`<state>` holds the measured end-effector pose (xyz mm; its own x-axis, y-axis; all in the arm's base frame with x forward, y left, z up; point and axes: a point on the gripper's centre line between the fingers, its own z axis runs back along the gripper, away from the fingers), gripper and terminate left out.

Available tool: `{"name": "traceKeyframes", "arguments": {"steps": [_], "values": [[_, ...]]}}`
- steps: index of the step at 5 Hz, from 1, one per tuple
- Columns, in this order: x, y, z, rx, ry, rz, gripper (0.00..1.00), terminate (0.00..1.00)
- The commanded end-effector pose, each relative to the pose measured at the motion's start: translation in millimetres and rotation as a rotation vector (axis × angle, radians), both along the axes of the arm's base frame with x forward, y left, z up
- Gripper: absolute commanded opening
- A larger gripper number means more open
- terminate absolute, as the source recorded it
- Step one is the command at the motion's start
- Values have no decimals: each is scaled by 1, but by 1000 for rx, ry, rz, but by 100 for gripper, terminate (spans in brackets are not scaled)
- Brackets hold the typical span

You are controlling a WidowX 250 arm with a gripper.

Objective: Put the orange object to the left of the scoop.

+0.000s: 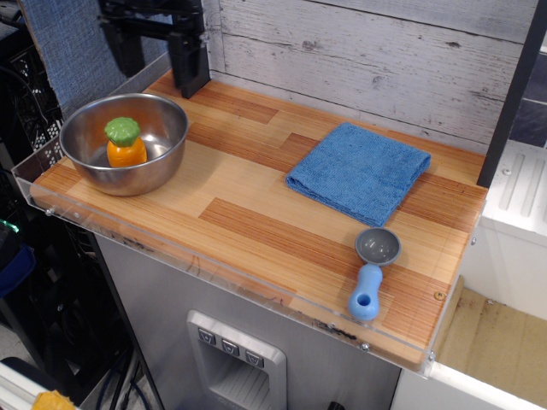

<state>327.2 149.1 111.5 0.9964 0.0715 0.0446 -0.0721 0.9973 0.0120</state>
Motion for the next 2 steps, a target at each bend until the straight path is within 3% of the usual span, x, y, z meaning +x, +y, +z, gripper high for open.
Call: {"name": "traceKeyframes", "arguments": {"steps": [1,2], "values": [[-12,31,13,5,-33,-26,100,0],[-22,40,4,5,-10,-30,100,0]]}}
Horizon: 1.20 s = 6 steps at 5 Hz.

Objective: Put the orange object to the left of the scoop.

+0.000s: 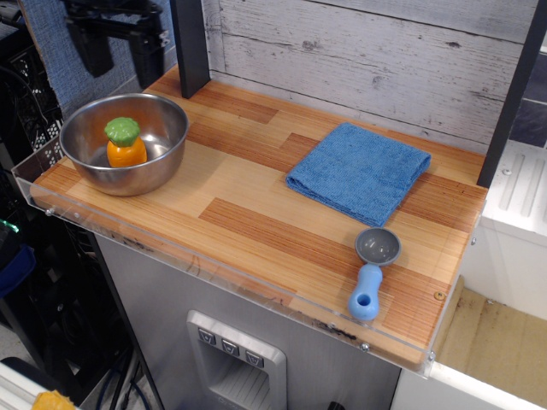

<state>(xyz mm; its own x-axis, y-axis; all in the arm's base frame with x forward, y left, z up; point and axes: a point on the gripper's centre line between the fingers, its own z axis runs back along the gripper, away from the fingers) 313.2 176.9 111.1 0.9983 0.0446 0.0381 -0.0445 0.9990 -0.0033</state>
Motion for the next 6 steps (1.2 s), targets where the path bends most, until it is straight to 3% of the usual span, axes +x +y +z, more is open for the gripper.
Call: {"name": "traceKeyframes", "arguments": {"steps": [1,3,6], "values": [[-17,19,-6,25,-3,-2,100,0],[-19,20,-30,62,42,7,100,0],[0,19,-49,89,47,53,100,0]]}}
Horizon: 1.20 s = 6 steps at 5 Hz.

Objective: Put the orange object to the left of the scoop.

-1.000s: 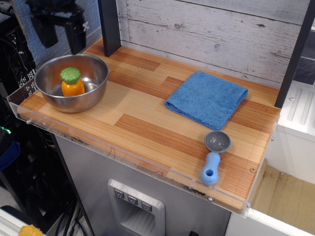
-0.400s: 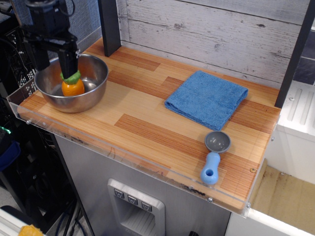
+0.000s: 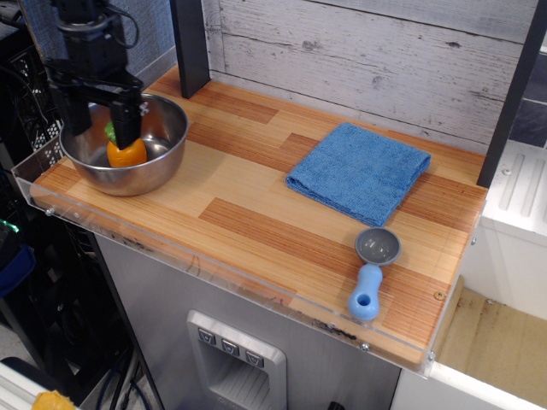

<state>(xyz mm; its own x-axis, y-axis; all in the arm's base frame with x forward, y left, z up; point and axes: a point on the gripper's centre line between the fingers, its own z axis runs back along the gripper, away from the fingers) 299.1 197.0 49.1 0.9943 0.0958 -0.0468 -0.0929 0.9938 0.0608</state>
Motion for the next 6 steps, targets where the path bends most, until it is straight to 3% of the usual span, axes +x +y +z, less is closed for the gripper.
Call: {"name": "traceKeyframes", "arguments": {"steps": [1,2,3,6], "values": [[24,-5,7,39,-33,5,100,0],[29,-8,5,32,-36,8,100,0],[32,-12,5,30,-43,5,0,0],[18,-11,45,27,-119,94,0,0]]}}
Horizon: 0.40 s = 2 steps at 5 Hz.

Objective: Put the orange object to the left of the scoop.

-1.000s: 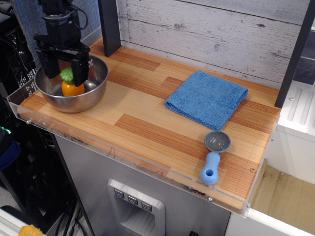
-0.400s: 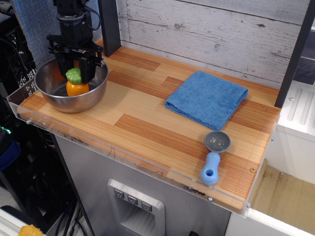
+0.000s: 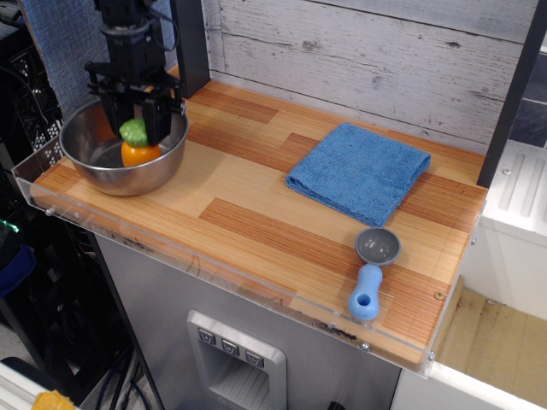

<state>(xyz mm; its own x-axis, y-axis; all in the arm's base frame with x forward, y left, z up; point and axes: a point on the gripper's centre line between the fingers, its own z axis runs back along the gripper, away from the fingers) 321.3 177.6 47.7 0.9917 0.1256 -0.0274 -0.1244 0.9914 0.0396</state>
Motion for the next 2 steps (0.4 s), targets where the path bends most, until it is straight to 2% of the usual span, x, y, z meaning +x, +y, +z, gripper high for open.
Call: {"name": "traceKeyframes", "arguments": {"steps": [1,2], "values": [[-12,-8,80,44,-164,119,0,0],[-15,-51,94,15,-166,97,0,0]]}}
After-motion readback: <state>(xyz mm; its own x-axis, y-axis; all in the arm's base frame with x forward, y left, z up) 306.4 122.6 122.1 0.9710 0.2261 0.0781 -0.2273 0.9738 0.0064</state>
